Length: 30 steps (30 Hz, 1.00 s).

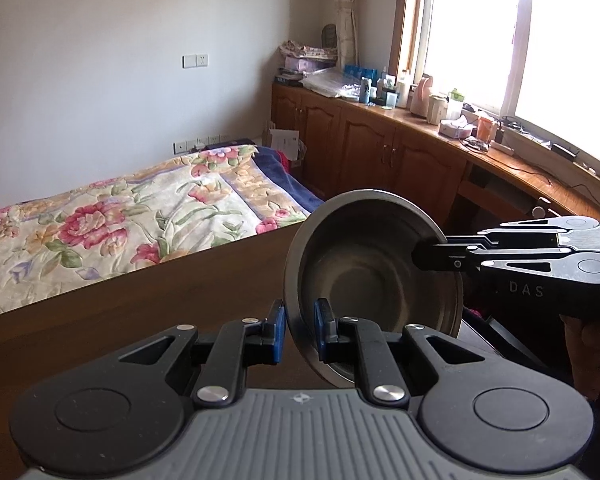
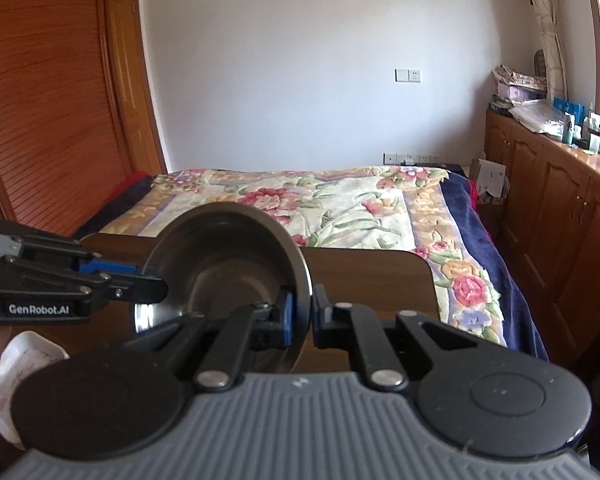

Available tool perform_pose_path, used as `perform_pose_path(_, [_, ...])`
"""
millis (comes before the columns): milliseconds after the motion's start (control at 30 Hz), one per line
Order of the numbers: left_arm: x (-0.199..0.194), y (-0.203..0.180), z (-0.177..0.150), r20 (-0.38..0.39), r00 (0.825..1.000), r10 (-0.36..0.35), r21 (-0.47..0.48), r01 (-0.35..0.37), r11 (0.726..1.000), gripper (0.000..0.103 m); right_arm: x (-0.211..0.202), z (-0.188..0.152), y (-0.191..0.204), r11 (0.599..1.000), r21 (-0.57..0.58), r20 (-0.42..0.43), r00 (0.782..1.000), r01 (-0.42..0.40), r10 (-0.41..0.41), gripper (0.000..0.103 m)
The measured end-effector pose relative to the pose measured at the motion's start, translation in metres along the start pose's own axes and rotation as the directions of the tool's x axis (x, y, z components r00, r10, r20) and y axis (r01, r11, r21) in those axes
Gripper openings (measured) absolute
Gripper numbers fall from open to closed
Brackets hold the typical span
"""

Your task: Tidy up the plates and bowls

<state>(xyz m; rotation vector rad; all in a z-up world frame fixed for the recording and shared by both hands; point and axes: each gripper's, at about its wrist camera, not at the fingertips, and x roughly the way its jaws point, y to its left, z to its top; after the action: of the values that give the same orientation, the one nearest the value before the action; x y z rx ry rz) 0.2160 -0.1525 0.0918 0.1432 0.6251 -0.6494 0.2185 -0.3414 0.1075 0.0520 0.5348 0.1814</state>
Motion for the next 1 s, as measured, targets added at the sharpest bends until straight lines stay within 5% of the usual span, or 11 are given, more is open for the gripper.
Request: perform_pose_path(1000, [-0.081, 0.000, -0.089, 0.053, 0.998, 0.046, -0.052, -0.043, 0.998, 0.043, -0.045, -0.050, 0.073, 0.993, -0.075, -0.014, 0.996, -0.094, 0.094, 0.011])
